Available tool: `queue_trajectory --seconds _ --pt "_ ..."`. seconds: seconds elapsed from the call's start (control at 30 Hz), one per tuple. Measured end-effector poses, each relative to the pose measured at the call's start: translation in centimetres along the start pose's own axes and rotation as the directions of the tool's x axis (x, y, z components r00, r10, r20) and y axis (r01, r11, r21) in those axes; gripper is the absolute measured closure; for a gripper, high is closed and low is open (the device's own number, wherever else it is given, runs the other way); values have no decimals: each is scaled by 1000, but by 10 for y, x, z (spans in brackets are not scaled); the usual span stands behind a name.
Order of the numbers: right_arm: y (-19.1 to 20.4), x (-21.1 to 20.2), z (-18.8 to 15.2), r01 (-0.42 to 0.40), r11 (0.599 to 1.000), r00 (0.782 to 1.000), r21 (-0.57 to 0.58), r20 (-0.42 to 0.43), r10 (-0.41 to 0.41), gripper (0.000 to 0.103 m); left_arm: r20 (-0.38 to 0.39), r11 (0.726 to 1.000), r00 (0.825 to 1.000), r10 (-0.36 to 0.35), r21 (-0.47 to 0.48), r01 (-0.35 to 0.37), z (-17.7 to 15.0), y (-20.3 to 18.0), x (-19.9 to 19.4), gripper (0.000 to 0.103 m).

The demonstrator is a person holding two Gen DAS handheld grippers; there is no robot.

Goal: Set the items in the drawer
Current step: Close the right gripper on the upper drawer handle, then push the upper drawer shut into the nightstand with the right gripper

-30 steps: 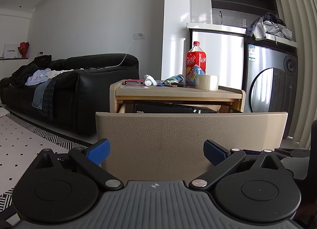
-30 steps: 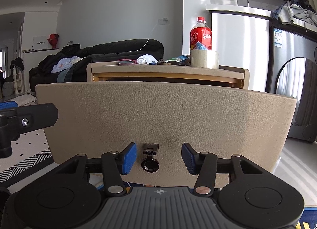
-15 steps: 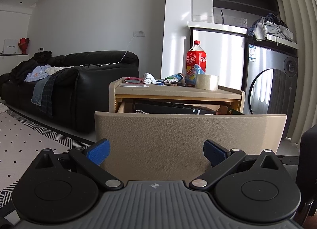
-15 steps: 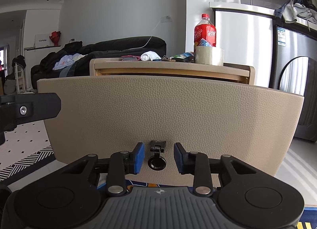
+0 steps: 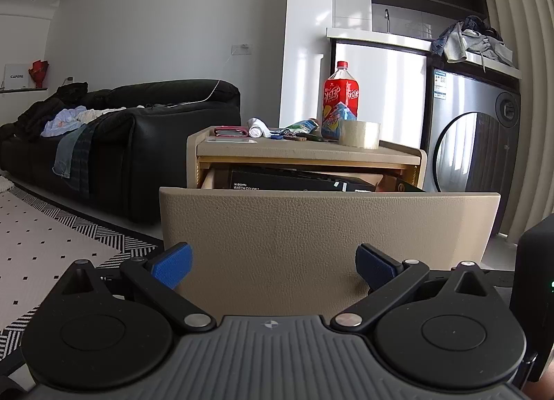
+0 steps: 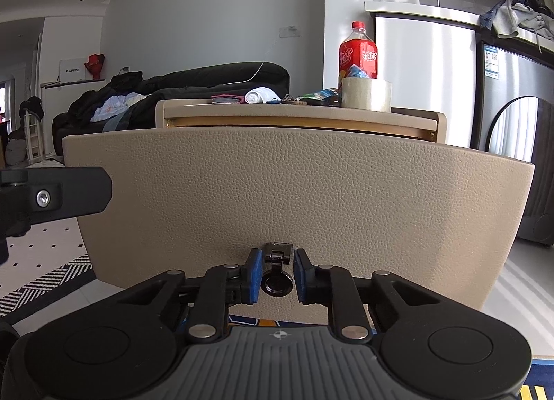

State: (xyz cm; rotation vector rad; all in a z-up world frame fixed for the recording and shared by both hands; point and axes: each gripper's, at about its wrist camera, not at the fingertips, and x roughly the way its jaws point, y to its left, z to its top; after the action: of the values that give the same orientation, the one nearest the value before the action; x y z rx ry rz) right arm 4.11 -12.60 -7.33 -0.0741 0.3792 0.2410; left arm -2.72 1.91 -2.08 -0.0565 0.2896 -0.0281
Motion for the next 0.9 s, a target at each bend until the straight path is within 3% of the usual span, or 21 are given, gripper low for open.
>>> queue_trajectory --seconds 0.9 --pt "0 4 0 8 1000 1000 -1 1 -8 85 -31 1000 999 -9 -5 9 2 -3 3 0"
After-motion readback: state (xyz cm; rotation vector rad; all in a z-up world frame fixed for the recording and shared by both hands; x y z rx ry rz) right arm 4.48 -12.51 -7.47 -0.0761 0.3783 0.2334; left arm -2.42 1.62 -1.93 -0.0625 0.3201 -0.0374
